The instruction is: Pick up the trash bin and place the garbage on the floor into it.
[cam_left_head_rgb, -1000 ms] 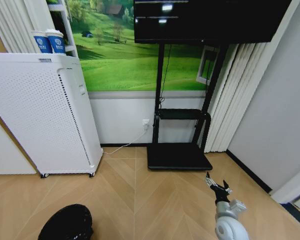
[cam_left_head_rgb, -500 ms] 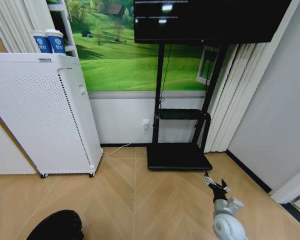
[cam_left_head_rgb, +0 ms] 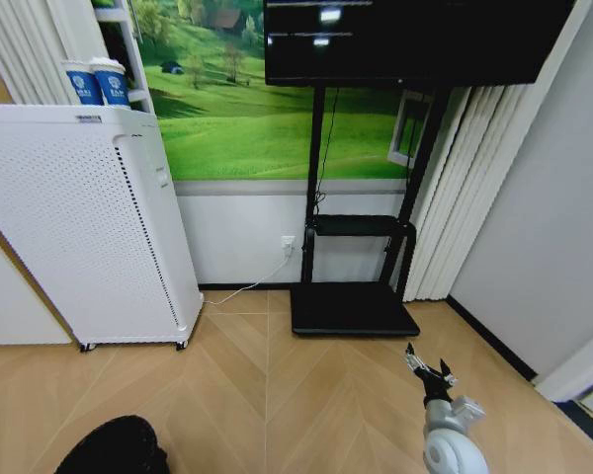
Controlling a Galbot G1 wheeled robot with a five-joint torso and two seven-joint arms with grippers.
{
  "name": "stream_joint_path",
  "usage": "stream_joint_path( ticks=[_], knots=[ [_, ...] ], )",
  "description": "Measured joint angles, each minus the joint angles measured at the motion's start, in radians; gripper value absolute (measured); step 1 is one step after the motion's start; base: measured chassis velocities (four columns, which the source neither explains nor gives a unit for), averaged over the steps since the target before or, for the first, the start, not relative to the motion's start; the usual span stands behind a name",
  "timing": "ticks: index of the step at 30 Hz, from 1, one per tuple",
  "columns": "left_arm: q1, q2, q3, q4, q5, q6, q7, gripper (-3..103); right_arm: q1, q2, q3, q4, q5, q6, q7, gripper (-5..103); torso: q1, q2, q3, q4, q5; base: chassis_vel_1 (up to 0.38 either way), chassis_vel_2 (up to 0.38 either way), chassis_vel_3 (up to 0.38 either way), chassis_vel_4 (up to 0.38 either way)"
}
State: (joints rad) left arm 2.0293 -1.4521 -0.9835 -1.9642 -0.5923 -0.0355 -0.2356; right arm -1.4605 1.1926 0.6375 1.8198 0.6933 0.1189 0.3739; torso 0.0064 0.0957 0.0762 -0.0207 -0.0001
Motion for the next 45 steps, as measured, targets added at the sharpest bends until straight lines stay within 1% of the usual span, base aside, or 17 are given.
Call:
stream_joint_path(
  ticks=[2,4,7,8,9,10,11,13,17,18,22,24,25,27,31,36,45],
  knots=[
    [0.031,0.001,0.009,-0.015,0.038,-0.017,0.026,66,0.011,-0.004,-0.007,-0.007,0.005,-0.007,0.001,100,0.000,0.000,0.000,0.0002,-0.0002,0.000,0.000,0.000,0.000],
    [0.150,0.012,0.040,-0.080,0.094,-0.034,0.107,81,0.041,-0.005,-0.023,-0.016,0.006,-0.050,0.016,100,0.000,0.000,0.000,0.0010,0.0005,0.000,0.000,0.000,0.000],
    [0.205,0.020,0.049,-0.107,0.114,-0.039,0.151,81,0.041,-0.009,-0.024,-0.016,0.005,-0.106,0.005,100,0.000,0.000,0.000,0.0009,-0.0001,0.000,0.000,0.000,0.000],
    [0.271,0.034,0.054,-0.135,0.132,-0.044,0.207,92,0.030,-0.023,-0.023,-0.016,0.008,-0.174,-0.058,100,0.000,0.000,0.000,0.0011,0.0003,0.000,0.000,0.000,0.000],
    [0.313,0.049,0.055,-0.155,0.146,-0.054,0.241,92,0.018,-0.036,-0.024,-0.021,0.001,-0.211,-0.115,100,0.000,0.000,0.000,0.0009,0.0009,0.000,0.000,0.000,0.000],
    [0.339,0.059,0.052,-0.173,0.163,-0.071,0.279,99,0.001,-0.047,-0.024,-0.025,-0.027,-0.232,-0.178,100,0.000,0.000,0.000,0.0006,0.0001,0.000,0.000,0.000,0.000],
    [0.339,0.059,0.052,-0.173,0.163,-0.071,0.279,99,0.001,-0.047,-0.024,-0.025,-0.027,-0.232,-0.178,100,0.000,0.000,0.000,0.0006,0.0001,0.000,0.000,0.000,0.000],
    [0.341,0.064,0.027,-0.211,0.202,-0.097,0.343,100,-0.028,-0.047,-0.025,-0.023,-0.091,-0.215,-0.262,100,0.000,0.000,0.000,0.0005,0.0001,0.000,0.000,0.000,0.000],
    [0.266,0.074,-0.041,-0.294,0.257,-0.093,0.414,100,-0.057,-0.026,-0.023,0.015,-0.154,-0.147,-0.288,100,0.000,0.000,0.000,0.0006,0.0004,0.000,0.000,0.000,0.000],
    [0.266,0.074,-0.041,-0.294,0.257,-0.093,0.414,100,-0.057,-0.026,-0.023,0.015,-0.154,-0.147,-0.288,100,0.000,0.000,0.000,0.0006,0.0004,0.000,0.000,0.000,0.000],
    [0.076,0.148,-0.068,-0.367,0.242,-0.043,0.364,100,-0.105,-0.012,0.009,0.097,-0.228,-0.078,-0.305,100,0.000,0.000,0.000,0.0005,-0.0002,0.000,0.000,0.000,0.000],
    [-0.034,0.220,-0.044,-0.403,0.187,0.015,0.307,100,-0.146,0.000,0.031,0.167,-0.261,-0.053,-0.323,100,0.000,0.000,0.000,0.0001,-0.0003,0.000,0.000,0.000,0.000],
    [-0.034,0.220,-0.044,-0.403,0.187,0.015,0.307,100,-0.146,0.000,0.031,0.167,-0.261,-0.053,-0.323,100,0.000,0.000,0.000,0.0001,-0.0003,0.000,0.000,0.000,0.000],
    [-0.106,0.264,-0.007,-0.426,0.136,0.086,0.263,100,-0.181,0.019,0.040,0.247,-0.283,-0.044,-0.332,100,0.000,0.000,0.000,-0.0002,-0.0002,0.000,0.000,0.000,0.000],
    [-0.144,0.253,0.027,-0.435,0.123,0.112,0.240,100,-0.192,0.027,0.015,0.332,-0.285,-0.063,-0.332,100,0.000,0.000,0.000,0.0013,0.0000,0.000,0.000,0.000,0.000],
    [-0.156,0.244,0.065,-0.429,0.135,0.115,0.238,100,-0.222,0.054,0.003,0.365,-0.310,-0.066,-0.329,100,0.000,0.000,0.000,0.0002,0.0001,0.000,0.000,0.000,0.000],
    [-0.153,0.240,0.067,-0.425,0.140,0.116,0.239,100,-0.223,0.058,0.003,0.365,-0.316,-0.067,-0.324,100,0.000,0.000,0.000,0.0005,0.0001,0.000,0.000,0.000,0.000]
  ],
)
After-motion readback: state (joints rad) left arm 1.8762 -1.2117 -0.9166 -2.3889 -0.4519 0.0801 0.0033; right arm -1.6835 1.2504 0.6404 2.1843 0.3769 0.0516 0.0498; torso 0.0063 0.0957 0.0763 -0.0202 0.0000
